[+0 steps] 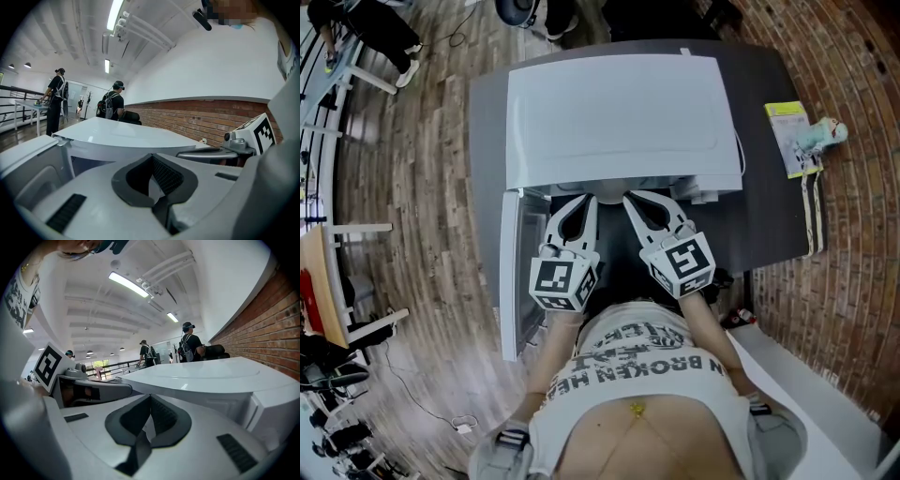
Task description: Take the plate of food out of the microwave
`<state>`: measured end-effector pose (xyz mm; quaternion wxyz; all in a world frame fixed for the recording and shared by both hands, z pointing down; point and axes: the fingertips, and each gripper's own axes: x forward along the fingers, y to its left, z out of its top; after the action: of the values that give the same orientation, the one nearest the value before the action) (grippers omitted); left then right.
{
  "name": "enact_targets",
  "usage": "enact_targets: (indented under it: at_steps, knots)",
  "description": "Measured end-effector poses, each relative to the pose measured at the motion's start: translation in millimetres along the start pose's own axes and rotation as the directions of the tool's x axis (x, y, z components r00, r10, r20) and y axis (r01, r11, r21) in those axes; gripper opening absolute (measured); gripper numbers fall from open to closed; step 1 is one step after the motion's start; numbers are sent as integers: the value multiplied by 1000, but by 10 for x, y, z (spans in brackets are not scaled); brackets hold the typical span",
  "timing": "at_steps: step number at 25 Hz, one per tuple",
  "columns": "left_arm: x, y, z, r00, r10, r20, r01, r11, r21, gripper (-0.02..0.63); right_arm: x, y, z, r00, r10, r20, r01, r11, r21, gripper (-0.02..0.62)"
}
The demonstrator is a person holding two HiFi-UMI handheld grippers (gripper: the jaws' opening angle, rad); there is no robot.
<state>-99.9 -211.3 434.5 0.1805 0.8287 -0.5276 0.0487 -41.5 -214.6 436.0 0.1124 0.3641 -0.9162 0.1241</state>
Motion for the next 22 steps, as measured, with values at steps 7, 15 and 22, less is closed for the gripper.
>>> enact_targets:
  at_steps: [7,15,22]
  knots:
    - [48,-20,-57,1000,-3,-19,3,1000,0,6,-34,-91,-52,1000,-11,-9,11,1000,24,8]
    - [148,6,-149,999,13,-38,-14,1000,-7,6,14,-231,-159,999,-15,-34,16,999,36,8]
    - [206,126,-321,996,37,-78,-38,999,-12,6,121,-291,-354,997,-14,-75,18,999,47,8]
